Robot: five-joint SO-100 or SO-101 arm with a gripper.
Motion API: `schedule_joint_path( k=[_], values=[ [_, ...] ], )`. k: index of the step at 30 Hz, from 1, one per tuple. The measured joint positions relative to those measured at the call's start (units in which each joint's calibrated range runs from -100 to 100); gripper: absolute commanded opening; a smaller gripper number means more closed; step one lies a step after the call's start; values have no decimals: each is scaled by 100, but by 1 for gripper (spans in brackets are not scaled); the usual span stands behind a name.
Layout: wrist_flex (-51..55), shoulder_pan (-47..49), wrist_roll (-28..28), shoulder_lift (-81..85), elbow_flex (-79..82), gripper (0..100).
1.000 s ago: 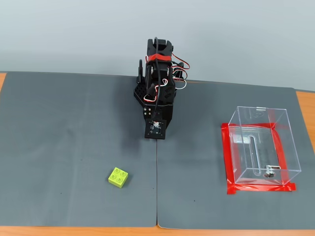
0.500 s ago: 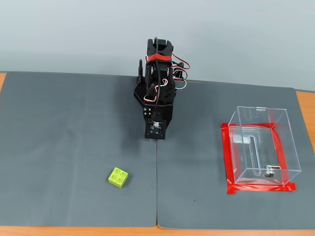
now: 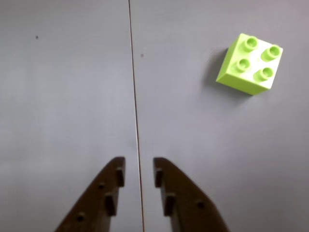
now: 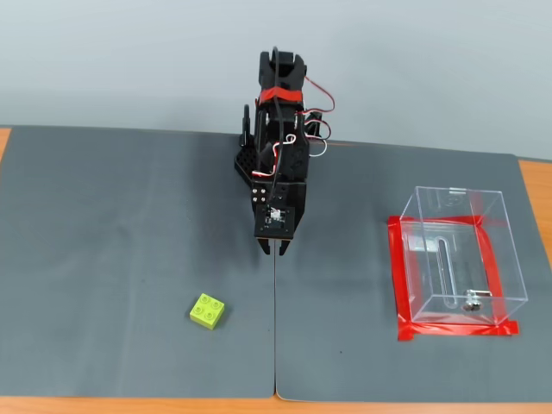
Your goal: Pick the green lego block and place it into the transparent box
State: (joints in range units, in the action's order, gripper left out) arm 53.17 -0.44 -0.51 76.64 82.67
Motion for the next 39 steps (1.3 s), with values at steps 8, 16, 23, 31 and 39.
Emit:
schedule_joint_path(
  k=[8,16,23,31,39],
  values=[
    [-61,0,-5,-1623,-1563,7],
    [-61,-81,-24,-2999,-2973,7],
    [-61,-553,-29,-4223,-3853,8],
    [-69,-892,-29,-5463,-4454,8],
    [-69,-648,-29,-6032,-4885,28]
  ],
)
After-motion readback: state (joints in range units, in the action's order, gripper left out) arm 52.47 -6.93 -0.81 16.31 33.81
